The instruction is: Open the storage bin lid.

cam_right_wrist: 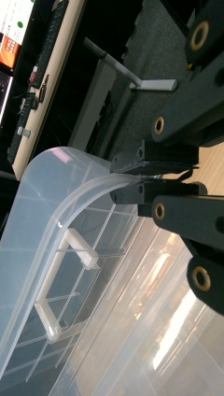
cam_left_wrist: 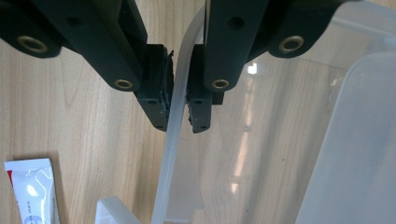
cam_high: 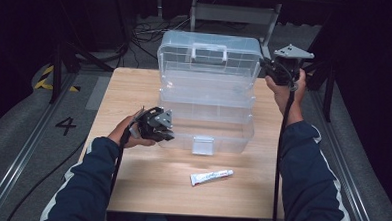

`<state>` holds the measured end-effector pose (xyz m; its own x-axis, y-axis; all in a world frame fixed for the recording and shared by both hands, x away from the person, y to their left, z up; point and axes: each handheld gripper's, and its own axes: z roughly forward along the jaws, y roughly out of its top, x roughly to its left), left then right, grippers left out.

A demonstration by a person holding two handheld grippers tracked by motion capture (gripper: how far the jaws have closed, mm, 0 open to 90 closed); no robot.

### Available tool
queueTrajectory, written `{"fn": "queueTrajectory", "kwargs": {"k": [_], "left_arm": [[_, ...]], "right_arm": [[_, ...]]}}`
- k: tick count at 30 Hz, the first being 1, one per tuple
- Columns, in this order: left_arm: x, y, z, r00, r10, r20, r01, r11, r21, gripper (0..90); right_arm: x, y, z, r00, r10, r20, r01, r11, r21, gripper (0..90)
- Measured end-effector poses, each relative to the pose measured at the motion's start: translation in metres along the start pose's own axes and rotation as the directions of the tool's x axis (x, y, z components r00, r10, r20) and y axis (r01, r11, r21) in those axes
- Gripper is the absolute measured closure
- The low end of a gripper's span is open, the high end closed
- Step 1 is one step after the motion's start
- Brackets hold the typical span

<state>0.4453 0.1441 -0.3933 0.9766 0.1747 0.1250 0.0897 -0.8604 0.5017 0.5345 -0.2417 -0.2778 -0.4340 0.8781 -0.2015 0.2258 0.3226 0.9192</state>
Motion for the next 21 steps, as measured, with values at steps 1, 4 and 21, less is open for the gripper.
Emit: {"fn": "queueTrajectory", "kwargs": {"k": [1,4,21], "left_arm": [[0.0,0.0,0.0,1.0,0.001,0.0,-0.001,1.0,0.0,82.1],[0.0,0.0,0.0,1.0,0.003,0.0,-0.003,1.0,0.003,82.1],[0.0,0.0,0.0,1.0,0.006,0.007,-0.006,1.0,0.003,82.2]], "right_arm": [[0.0,0.001,0.001,1.0,0.001,-0.001,-0.001,1.0,0.002,84.8],[0.0,0.002,0.002,1.0,0.004,0.005,-0.004,1.0,0.014,84.9],[-0.004,0.01,0.014,0.9997,0.016,0.018,-0.017,0.999,0.046,84.6]]}}
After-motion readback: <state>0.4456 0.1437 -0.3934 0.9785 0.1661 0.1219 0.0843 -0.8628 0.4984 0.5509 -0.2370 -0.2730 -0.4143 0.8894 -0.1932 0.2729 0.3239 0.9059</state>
